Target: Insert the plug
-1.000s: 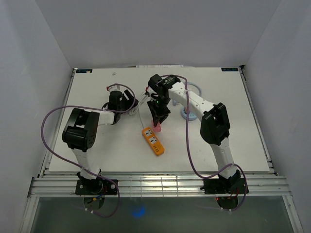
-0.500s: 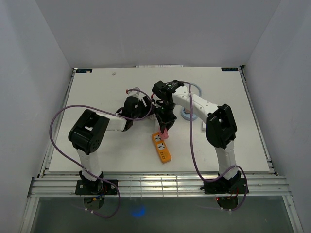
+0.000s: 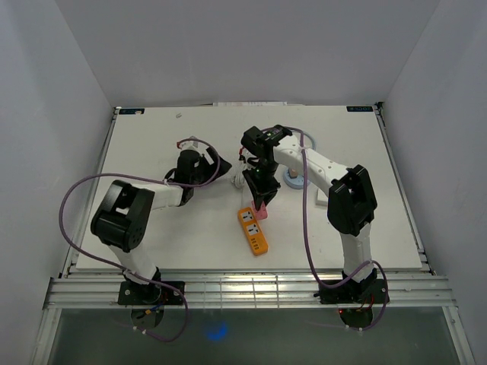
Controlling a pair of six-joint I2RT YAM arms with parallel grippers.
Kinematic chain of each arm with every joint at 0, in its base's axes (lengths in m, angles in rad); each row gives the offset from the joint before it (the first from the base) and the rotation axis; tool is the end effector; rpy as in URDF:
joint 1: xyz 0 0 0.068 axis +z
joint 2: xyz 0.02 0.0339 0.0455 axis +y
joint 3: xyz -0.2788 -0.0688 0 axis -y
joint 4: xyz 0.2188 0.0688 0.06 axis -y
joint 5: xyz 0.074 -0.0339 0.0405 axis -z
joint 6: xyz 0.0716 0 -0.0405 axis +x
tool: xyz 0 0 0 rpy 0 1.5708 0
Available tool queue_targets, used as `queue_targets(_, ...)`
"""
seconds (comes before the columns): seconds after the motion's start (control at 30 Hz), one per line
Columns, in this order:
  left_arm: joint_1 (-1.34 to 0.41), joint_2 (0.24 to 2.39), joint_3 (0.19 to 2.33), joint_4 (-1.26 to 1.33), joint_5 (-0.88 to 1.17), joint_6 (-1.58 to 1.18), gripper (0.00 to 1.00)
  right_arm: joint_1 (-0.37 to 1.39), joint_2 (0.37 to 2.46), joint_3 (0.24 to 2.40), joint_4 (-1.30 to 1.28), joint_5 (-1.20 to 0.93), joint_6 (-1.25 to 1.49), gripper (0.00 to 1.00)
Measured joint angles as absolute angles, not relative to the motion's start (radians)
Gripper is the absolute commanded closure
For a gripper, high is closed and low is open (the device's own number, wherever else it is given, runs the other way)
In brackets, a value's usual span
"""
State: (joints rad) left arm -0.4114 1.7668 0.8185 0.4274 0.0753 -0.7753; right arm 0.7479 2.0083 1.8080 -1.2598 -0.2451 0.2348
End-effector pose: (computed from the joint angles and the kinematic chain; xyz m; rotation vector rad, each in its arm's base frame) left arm 0.3431 -0.1556 0.1718 -0.3494 2.1631 -0.7778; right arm 0.2670 0.2714 0.2387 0.8058 -2.9885 -0.4170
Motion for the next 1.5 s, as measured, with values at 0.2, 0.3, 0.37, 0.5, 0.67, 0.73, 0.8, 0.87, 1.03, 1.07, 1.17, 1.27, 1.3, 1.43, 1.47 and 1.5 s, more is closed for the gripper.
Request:
queue_targets(0.2, -0.3, 1.569, 0.678, 0.4, 0.075, -0.815, 0.02, 0.757, 2.022, 1.842, -1.276, -0.25, 0.236, 0.92)
queue_targets(0.3, -0.307, 1.46, 0.607, 0.387, 0.08, -0.825, 0.02, 0.77, 2.049, 1.877, -1.284, -0.251, 0.237, 0.92)
queue_targets(0.37, -0.312, 1.399, 0.567, 0.387, 0.08, -0.825, 0.02, 0.781, 2.073, 1.894, -1.283, -0.253, 0.242, 0.92)
queue_targets(0.5, -0.313, 1.328, 0.517, 0.379, 0.083, -0.81, 0.02, 0.796, 2.107, 1.9, -1.283, -0.253, 0.253, 0.92)
queue_targets(0.67, -0.311, 1.301, 0.463, 0.414, 0.118, -0.775, 0.02, 0.805, 2.121, 1.9, -1.284, -0.252, 0.259, 0.92)
queue_targets(0.73, -0.311, 1.291, 0.436, 0.437, 0.141, -0.766, 0.02, 0.805, 2.121, 1.9, -1.284, -0.249, 0.26, 0.92)
queue_targets(0.8, -0.312, 1.287, 0.421, 0.453, 0.157, -0.761, 0.02, 0.805, 2.121, 1.9, -1.284, -0.246, 0.26, 0.92)
queue_targets(0.87, -0.312, 1.285, 0.418, 0.462, 0.173, -0.756, 0.02, 0.805, 2.121, 1.9, -1.284, -0.244, 0.26, 0.92)
queue_targets(1.03, -0.312, 1.284, 0.418, 0.494, 0.197, -0.745, 0.02, 0.799, 2.121, 1.9, -1.284, -0.229, 0.26, 0.92)
queue_targets(1.07, -0.312, 1.284, 0.418, 0.5, 0.201, -0.743, 0.02, 0.798, 2.122, 1.9, -1.284, -0.225, 0.26, 0.92)
queue_targets(1.17, -0.312, 1.284, 0.418, 0.508, 0.211, -0.739, 0.02, 0.792, 2.121, 1.892, -1.284, -0.212, 0.26, 0.92)
queue_targets(1.27, -0.312, 1.284, 0.418, 0.51, 0.22, -0.736, 0.02, 0.785, 2.121, 1.872, -1.284, -0.207, 0.26, 0.92)
queue_targets(1.3, -0.312, 1.284, 0.418, 0.51, 0.223, -0.736, 0.02, 0.783, 2.122, 1.869, -1.285, -0.208, 0.26, 0.92)
queue_targets(1.43, -0.312, 1.284, 0.418, 0.511, 0.227, -0.733, 0.02, 0.78, 2.122, 1.869, -1.285, -0.208, 0.262, 0.92)
queue_targets(1.47, -0.312, 1.284, 0.418, 0.513, 0.228, -0.733, 0.02, 0.78, 2.122, 1.869, -1.285, -0.208, 0.262, 0.92)
queue_targets(1.5, -0.312, 1.284, 0.418, 0.516, 0.229, -0.733, 0.02, 0.78, 2.122, 1.869, -1.284, -0.208, 0.262, 0.92)
